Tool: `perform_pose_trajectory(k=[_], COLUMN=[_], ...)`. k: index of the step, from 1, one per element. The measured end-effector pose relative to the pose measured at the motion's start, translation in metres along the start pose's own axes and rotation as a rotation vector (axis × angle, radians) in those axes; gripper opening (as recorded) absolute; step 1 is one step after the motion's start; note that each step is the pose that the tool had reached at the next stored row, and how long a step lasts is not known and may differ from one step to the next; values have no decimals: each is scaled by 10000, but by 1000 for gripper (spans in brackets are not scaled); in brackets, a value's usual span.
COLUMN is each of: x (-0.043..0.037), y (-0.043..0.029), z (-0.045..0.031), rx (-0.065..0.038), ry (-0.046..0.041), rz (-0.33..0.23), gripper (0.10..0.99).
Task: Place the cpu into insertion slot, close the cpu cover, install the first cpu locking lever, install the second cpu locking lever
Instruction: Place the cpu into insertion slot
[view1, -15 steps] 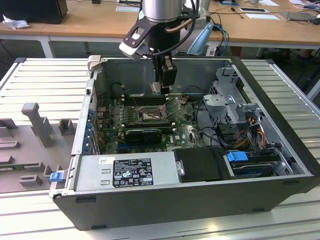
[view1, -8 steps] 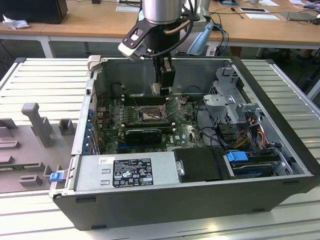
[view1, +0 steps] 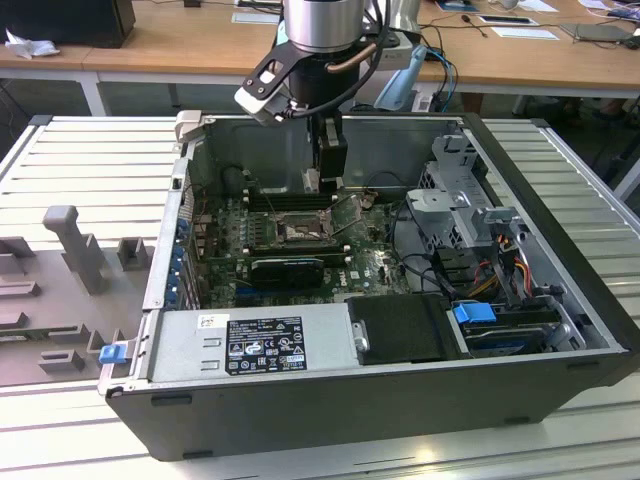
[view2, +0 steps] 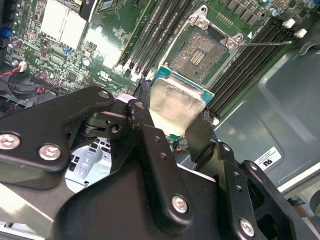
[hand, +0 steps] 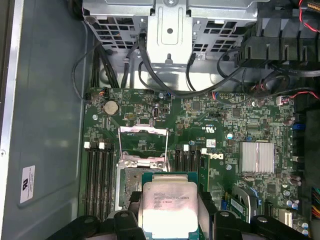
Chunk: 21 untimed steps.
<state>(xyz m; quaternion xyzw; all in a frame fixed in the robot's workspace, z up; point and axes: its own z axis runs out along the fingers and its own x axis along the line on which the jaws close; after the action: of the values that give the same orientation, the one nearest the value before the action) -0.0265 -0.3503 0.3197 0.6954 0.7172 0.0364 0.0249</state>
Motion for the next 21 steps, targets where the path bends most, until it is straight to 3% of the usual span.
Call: perform_pose_trajectory(k=[21], x=[-2], y=[-12], z=[139], rx=[1], ry=[-2], rz=[4], gripper=[525])
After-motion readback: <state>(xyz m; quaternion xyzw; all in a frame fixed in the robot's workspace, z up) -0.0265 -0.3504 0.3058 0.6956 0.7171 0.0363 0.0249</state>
